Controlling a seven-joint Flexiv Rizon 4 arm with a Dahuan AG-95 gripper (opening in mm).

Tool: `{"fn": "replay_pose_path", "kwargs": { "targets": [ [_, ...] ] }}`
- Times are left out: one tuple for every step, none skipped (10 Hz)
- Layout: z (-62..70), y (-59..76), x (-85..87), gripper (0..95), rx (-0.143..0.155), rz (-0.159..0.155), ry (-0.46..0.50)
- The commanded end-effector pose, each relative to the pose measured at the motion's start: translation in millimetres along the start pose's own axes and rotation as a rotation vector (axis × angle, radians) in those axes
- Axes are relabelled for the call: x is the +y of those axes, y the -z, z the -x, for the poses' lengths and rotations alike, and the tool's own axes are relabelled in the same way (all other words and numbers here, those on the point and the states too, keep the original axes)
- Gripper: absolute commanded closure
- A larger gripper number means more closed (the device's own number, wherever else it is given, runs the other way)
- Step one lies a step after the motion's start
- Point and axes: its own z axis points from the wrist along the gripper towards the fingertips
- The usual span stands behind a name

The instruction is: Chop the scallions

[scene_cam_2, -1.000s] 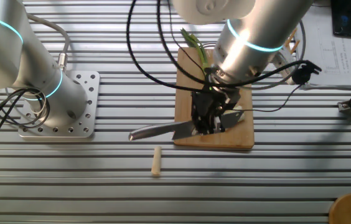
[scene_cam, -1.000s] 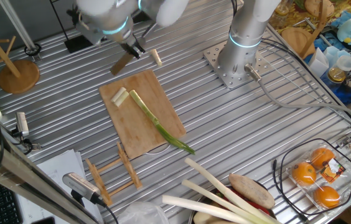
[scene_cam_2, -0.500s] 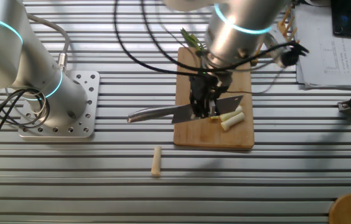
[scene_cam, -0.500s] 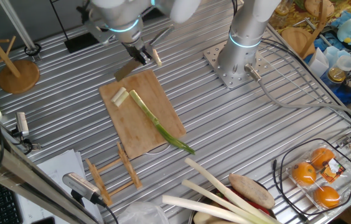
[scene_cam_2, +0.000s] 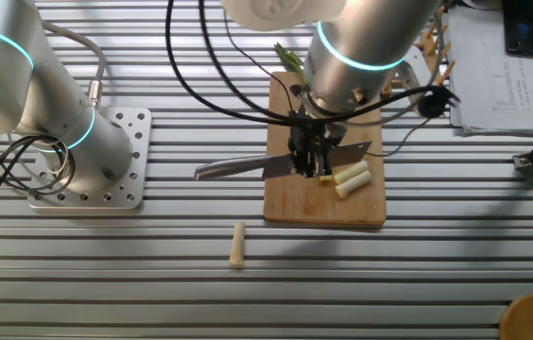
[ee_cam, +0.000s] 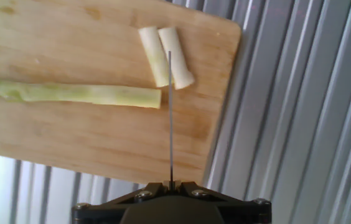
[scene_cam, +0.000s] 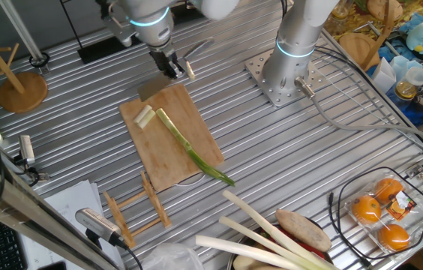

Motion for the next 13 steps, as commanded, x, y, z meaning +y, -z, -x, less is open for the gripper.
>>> {"fn": "replay_pose_path", "kwargs": {
  "targets": [
    [5.2, -1.3, 8.0, 95.0, -0.052, 0.03, 0.004],
    [8.3, -0.2, 12.4, 95.0, -0.073, 0.03, 0.003],
    [12.9, 2.2, 16.5, 95.0, -0.104, 0.023, 0.003],
    [16.0, 3.2, 18.3, 95.0, -0.118, 0.021, 0.006],
    [24.4, 1.3, 21.3, 95.0, -0.15, 0.017, 0.01],
    [27.6, -1.4, 20.3, 95.0, -0.162, 0.023, 0.017],
    [30.1, -3.4, 18.2, 95.0, -0.162, 0.018, 0.025],
    [31.6, -4.6, 16.5, 95.0, -0.15, 0.011, 0.031],
    [31.6, -4.6, 16.5, 95.0, -0.126, 0.002, 0.021],
    [31.6, -4.6, 16.5, 95.0, -0.108, -0.011, 0.023],
    [31.6, -4.6, 16.5, 95.0, -0.056, -0.089, 0.066],
    [31.6, -4.6, 16.5, 95.0, -0.066, -0.093, 0.074],
    [31.6, -4.6, 16.5, 95.0, -0.081, -0.09, 0.09]
  ]
}}
